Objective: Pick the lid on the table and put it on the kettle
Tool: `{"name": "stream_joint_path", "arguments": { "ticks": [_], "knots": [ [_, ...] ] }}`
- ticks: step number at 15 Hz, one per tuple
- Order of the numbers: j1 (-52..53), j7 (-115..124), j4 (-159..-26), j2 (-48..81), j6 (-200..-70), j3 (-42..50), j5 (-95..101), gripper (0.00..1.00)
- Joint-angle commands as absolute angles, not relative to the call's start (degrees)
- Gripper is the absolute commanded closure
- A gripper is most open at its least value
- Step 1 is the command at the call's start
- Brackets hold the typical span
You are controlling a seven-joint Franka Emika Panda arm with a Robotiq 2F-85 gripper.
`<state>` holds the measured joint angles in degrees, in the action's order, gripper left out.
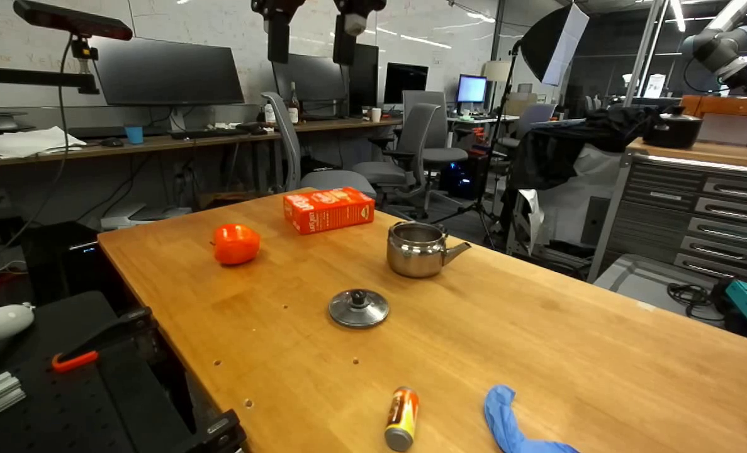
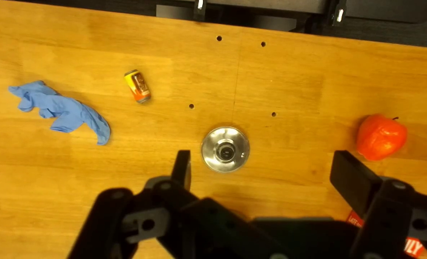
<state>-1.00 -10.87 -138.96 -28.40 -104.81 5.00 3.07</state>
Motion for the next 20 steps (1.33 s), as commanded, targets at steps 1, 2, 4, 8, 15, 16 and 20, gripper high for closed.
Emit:
{"name": "stream_joint_path", "arguments": {
  "ticks": [1, 2, 4, 8, 15, 16, 20],
  "knots": [
    [-1.1, -10.9, -138.9, -28.4, -104.7, 4.9, 3.0, 0.00],
    [-1.1, -10.9, -138.9, -28.4, -104.7, 4.9, 3.0, 0.00],
    [-1.1, -10.9, -138.9, -28.4, -104.7, 4.9, 3.0, 0.00],
    [-1.1, -9.5, -138.7, -28.2, -105.7, 4.7, 2.1, 0.00],
    [-0.4, -5.1, -138.4, -25.3, -114.4, 3.2, -1.6, 0.00],
    [-0.4, -4.9, -138.4, -24.5, -115.8, 3.0, -2.0, 0.00],
    [-0.5, -3.9, -138.1, -20.2, -121.4, 1.9, -2.3, 0.00]
  ]
}}
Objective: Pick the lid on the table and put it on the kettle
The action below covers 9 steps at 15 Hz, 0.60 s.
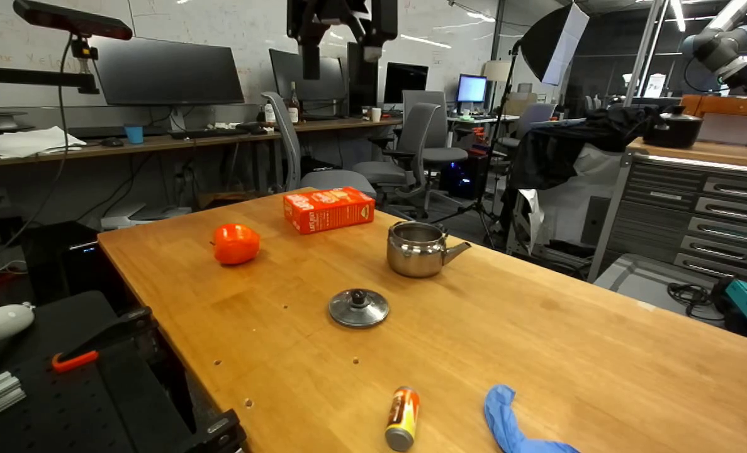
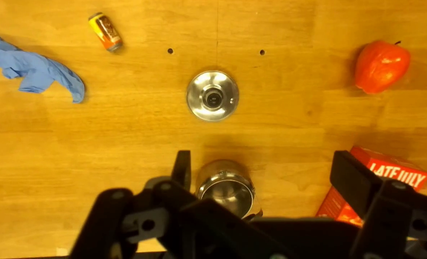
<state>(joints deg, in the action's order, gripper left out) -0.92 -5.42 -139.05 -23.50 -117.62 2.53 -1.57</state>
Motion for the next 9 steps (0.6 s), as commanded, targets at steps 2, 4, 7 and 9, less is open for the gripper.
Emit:
{"name": "stream_joint_path", "arguments": {
  "ticks": [2, 4, 7, 9],
  "knots": [
    [-0.5, -3.4, -138.2, -17.8, -125.1, 1.7, -2.5, 0.00],
    [-0.5, -3.4, -138.2, -15.4, -127.7, 1.6, -2.5, 0.00],
    [-0.4, -4.7, -138.7, -12.4, -131.7, 1.6, -1.8, 0.00],
    [-0.2, -5.8, -139.0, -10.3, -134.4, 1.7, -2.0, 0.00]
  ]
}}
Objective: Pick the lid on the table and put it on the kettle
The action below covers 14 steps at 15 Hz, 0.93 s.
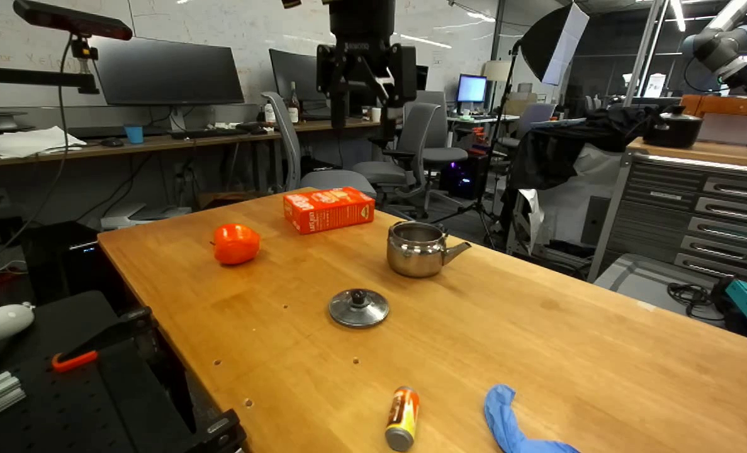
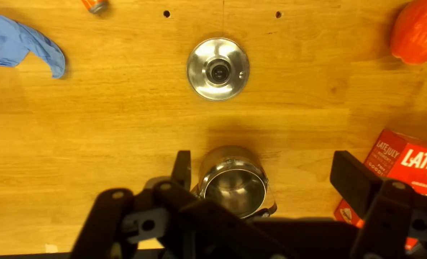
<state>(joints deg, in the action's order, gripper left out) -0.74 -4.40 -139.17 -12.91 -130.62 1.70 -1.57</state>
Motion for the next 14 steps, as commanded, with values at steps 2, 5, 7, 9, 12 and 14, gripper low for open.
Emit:
{"name": "stream_joint_path", "arguments": {
  "ticks": [2, 5, 7, 9, 12, 14],
  "knots": [
    [-0.2, -6.3, -138.9, -8.1, -136.0, 1.6, -1.8, 0.00],
    [-0.2, -7.3, -138.9, -5.1, -138.1, 1.4, -1.3, 0.00],
    [-0.3, -7.5, -138.5, -3.1, -138.1, 1.2, -0.9, 0.00],
    [-0.4, -7.5, -138.5, -1.3, -138.7, 1.1, -0.7, 0.00],
    [-0.5, -11.1, -139.1, 1.5, -140.7, 1.2, -2.0, 0.00],
    [-0.8, -12.4, -139.5, 3.3, -143.2, 1.1, -3.1, 0.00]
  ]
}}
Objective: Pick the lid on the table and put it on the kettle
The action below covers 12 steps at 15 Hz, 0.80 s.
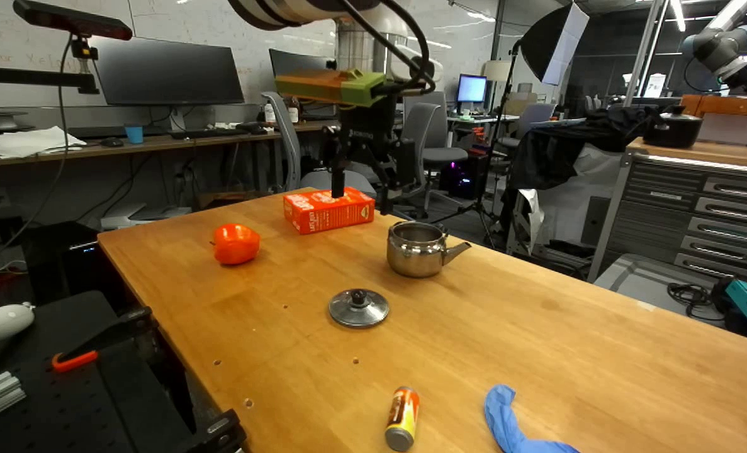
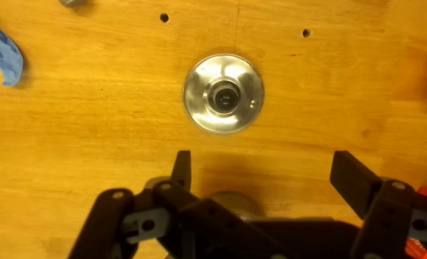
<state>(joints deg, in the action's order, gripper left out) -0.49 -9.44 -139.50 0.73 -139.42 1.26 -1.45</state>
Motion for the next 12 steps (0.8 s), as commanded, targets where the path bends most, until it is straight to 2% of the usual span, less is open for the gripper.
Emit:
{"name": "stream_joint_path", "arguments": {
  "ticks": [1, 12],
  "knots": [
    [-0.9, -12.6, -139.4, 4.3, -144.2, 1.1, -3.3, 0.00],
    [-1.4, -12.8, -138.2, 13.6, -151.2, 0.6, -0.7, 0.00]
  ]
}}
